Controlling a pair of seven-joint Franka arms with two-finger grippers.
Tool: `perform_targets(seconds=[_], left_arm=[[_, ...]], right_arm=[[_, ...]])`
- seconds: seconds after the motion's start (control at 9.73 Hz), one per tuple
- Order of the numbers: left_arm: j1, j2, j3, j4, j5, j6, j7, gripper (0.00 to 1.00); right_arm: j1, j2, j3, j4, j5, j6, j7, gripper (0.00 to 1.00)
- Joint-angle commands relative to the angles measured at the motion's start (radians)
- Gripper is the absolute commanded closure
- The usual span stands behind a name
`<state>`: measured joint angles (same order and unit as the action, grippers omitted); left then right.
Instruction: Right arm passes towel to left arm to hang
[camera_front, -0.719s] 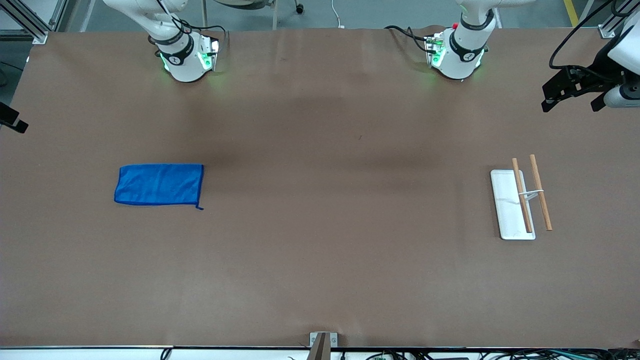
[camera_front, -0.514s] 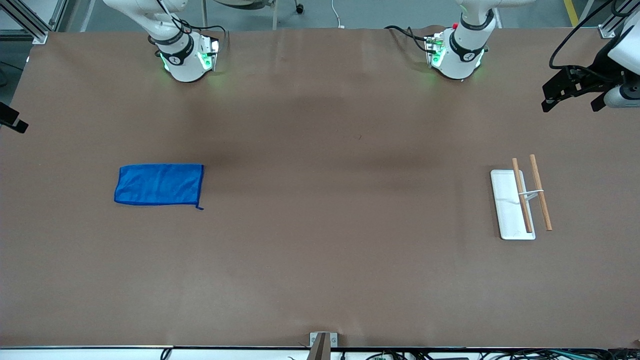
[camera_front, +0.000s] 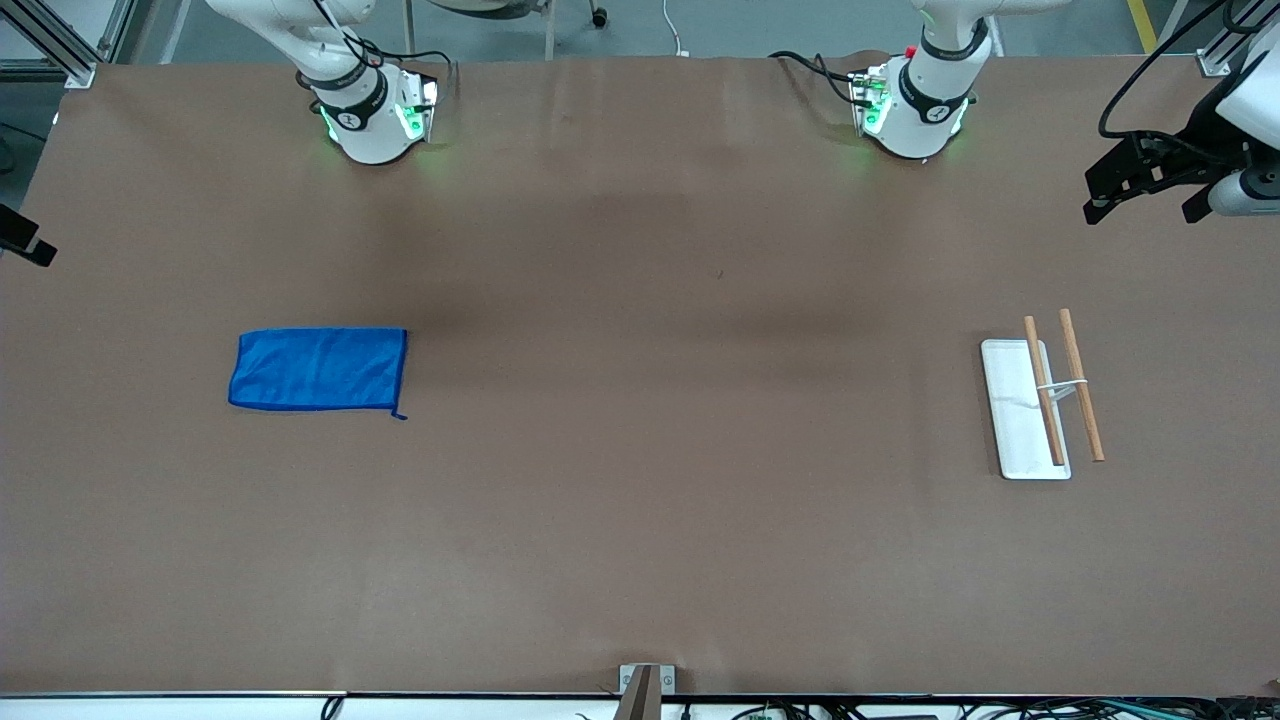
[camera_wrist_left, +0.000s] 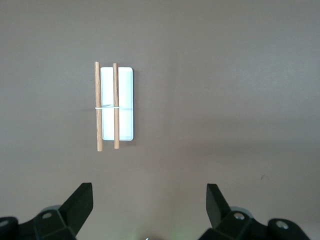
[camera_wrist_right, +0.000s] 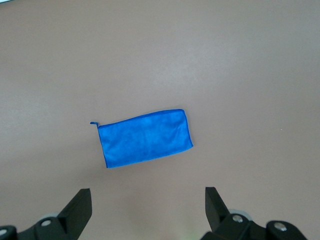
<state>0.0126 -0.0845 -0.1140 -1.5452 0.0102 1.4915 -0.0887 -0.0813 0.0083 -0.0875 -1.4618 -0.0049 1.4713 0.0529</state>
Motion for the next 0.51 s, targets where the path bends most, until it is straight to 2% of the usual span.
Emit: perform_targets(seconds=[0.0,0.21,0.31,0.41], left_arm=[[0.007,0.011,-0.001,-0.010,-0.009,-0.007,0.023,0.00],[0.007,0.011,-0.001,-0.010,-0.010,-0.007,0.023,0.00],[0.007,0.011,-0.001,-0.009,-0.010,-0.007,0.023,0.00],[0.007,0.011,-0.001,-0.010,-0.010,-0.007,0.023,0.00]], right_arm=[[-0.006,-0.007,0.006,-0.014,-0.009,-0.003,-0.007,0.00],[-0.015,0.027,0.006,-0.055,-0.006,-0.013,-0.008,0.00],[-0.009,0.048,0.006,-0.118,-0.006,0.027,-0.010,0.00],[-0.006,0.044,0.009,-0.252,-0.006,0.143,-0.012,0.00]])
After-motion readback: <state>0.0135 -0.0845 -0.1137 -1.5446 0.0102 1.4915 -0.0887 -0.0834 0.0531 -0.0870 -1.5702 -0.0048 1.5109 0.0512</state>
